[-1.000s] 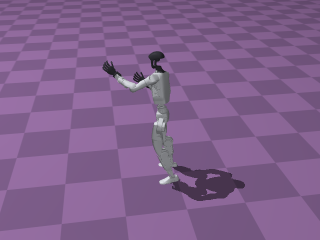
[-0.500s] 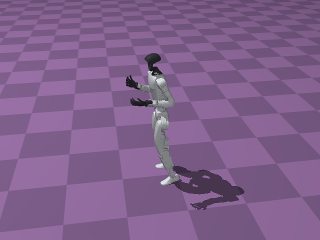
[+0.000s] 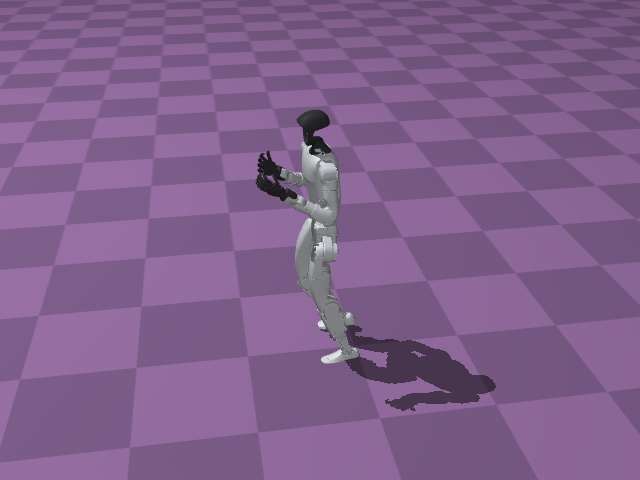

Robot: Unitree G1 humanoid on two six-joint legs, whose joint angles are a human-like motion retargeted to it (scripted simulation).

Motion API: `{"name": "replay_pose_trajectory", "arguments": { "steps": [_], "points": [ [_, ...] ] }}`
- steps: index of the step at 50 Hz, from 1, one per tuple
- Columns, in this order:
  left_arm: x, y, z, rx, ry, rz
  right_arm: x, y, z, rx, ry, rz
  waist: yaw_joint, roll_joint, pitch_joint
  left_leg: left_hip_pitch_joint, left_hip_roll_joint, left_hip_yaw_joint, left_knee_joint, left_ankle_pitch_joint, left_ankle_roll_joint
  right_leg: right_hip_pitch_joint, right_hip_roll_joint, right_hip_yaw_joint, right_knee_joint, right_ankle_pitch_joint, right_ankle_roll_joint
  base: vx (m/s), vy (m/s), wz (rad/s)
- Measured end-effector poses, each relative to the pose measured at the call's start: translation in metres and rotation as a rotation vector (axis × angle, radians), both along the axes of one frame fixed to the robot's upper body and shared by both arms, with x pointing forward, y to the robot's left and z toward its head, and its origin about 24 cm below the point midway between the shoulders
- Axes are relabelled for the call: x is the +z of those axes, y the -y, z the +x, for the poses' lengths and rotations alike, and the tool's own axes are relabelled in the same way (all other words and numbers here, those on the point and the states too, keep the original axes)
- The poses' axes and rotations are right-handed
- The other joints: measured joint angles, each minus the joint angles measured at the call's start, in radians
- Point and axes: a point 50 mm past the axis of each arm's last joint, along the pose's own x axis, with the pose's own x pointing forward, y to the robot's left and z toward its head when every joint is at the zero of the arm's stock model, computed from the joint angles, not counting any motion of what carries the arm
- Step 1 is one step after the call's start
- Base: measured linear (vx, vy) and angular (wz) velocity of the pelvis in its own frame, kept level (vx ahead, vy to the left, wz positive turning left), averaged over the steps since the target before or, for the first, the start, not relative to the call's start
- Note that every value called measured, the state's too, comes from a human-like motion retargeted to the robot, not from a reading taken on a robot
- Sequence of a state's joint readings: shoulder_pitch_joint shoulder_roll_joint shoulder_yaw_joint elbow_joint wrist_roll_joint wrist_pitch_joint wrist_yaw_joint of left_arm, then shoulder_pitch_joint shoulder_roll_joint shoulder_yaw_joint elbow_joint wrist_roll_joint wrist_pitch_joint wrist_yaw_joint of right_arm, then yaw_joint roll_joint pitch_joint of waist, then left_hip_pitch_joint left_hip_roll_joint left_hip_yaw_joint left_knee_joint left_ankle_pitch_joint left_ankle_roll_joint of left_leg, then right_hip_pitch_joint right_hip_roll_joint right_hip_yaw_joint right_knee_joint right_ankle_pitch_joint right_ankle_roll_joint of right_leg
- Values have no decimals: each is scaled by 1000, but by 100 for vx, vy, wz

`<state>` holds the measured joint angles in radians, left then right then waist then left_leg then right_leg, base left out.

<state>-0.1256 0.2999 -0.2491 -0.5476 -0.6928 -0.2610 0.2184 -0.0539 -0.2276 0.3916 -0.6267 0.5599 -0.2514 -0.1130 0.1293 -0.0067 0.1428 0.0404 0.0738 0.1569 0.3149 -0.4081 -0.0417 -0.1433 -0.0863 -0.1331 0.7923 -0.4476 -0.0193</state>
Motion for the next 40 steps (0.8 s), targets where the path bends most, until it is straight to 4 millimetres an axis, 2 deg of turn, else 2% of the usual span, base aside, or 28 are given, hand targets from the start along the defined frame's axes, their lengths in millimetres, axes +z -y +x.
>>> {"name": "replay_pose_trajectory", "arguments": {
  "steps": [2, 3, 5, 7, 10, 13, 15, 17, 20, 21, 23, 25, 28, 30, 32, 33, 35, 37, 40],
  "points": [
    [36, 5, 8, -88, 144, -57, -9, 10, 0, -76, 6, -106, -11, -35, -3, -53, -22, -3, 51, 5, 34, -50, -45, -16, 79, -26, 15, -1, 0, 19],
    [45, 5, 8, -97, 183, -57, -14, 16, -4, -85, -20, -115, -23, -43, -24, -58, -35, 0, 35, 41, 48, -54, -53, -11, 73, -20, 16, 5, -2, 2],
    [60, 5, 4, -96, 262, -81, -14, 27, -14, -83, -26, -93, -50, -25, -52, -45, -28, 5, -32, 126, 30, -33, -22, 1, -19, 24, 14, 9, -3, -17],
    [60, 1, -2, -67, 280, -124, -13, 35, -20, -82, -30, -109, -91, 8, -96, -22, -9, 14, -114, 223, -8, 19, 25, 18, -188, 88, 17, 9, -7, -38],
    [52, -8, -6, -40, 260, -158, -17, 45, -22, -113, -56, -145, -143, 21, -144, -14, -18, 9, -176, 343, -57, 124, 40, 28, -478, 216, 24, 3, -12, -26],
    [37, -13, -4, -11, 197, -154, -24, 56, -20, -223, -83, -186, -139, -12, -130, -35, -68, 8, -128, 332, -52, 213, -14, 8, -662, 321, 60, -6, -13, -27],
    [25, -12, -1, 9, 132, -172, -28, 58, -18, -292, -103, -178, -100, -28, -84, -74, -74, 55, 22, 230, -22, 254, -47, 10, -700, 267, 81, -10, -13, -80],
    [13, -16, -3, 29, 68, -212, -24, 52, -12, -303, -85, -129, -55, -23, -12, -120, -9, 149, 257, 87, 3, 282, -50, 42, -687, 137, 71, -9, -12, -128],
    [-9, -36, -12, 59, -34, -287, 7, 34, 2, -228, 59, -62, -32, 8, 94, -136, 154, 288, 529, -83, 61, 276, -16, 110, -597, -17, 29, -5, -7, -136],
    [-19, -43, -17, 68, -90, -311, 20, 29, 6, -202, 120, -58, -40, 10, 98, -139, 176, 305, 548, -101, 84, 250, -10, 127, -559, -27, 22, 2, -2, -104],
    [-39, -54, -28, 89, -198, -324, 40, 25, 9, -163, 205, -26, -56, 2, 63, -148, 172, 305, 514, -99, 111, 207, -6, 151, -531, -1, 21, 9, 2, -64],
    [-51, -56, -40, 87, -275, -293, 45, 25, 4, -153, 223, 33, -59, -15, -12, -146, 106, 257, 373, -47, 94, 206, -15, 158, -603, 95, 41, 16, 5, -21],
    [-49, -51, -44, 37, -272, -233, 40, 26, -4, -125, 189, 104, -40, -31, -98, -90, -7, 165, 81, 80, 26, 222, -19, 168, -712, 269, 82, 15, 10, -3],
    [-45, -46, -42, 14, -238, -237, 36, 26, -6, -104, 177, 81, -43, -17, -127, -37, -48, 131, -76, 194, -13, 227, -4, 168, -742, 351, 93, 7, 15, -2],
    [-40, -42, -36, 13, -206, -292, 30, 23, -9, -78, 165, 25, -69, 22, -117, 20, -45, 152, -157, 263, -41, 227, 18, 135, -701, 349, 68, 0, 17, 12],
    [-38, -39, -31, 9, -235, -367, 24, 20, -11, -16, 139, 13, -90, 49, -104, 47, -32, 171, -176, 263, -44, 215, 28, 106, -632, 310, 52, -5, 18, 28],
    [-26, -31, -19, -9, -188, -417, 12, 19, -13, 17, 98, -16, -130, 93, -65, 65, 13, 187, -166, 195, -32, 115, 43, 51, -353, 177, -1, -10, 15, 44],
    [-2, -10, -6, 32, -14, -212, -9, 29, -15, -32, -52, 21, -168, 85, -14, 42, 18, 158, -112, 86, -18, -27, 18, 40, -14, 32, -23, -14, 9, 78],
    [38, 21, 17, -40, 133, -101, -38, 59, -24, -152, -211, 85, -207, 33, 52, -45, -14, 79, 21, 7, 48, -145, -21, 72, 226, -55, -27, -8, 5, 117]
  ]
}}
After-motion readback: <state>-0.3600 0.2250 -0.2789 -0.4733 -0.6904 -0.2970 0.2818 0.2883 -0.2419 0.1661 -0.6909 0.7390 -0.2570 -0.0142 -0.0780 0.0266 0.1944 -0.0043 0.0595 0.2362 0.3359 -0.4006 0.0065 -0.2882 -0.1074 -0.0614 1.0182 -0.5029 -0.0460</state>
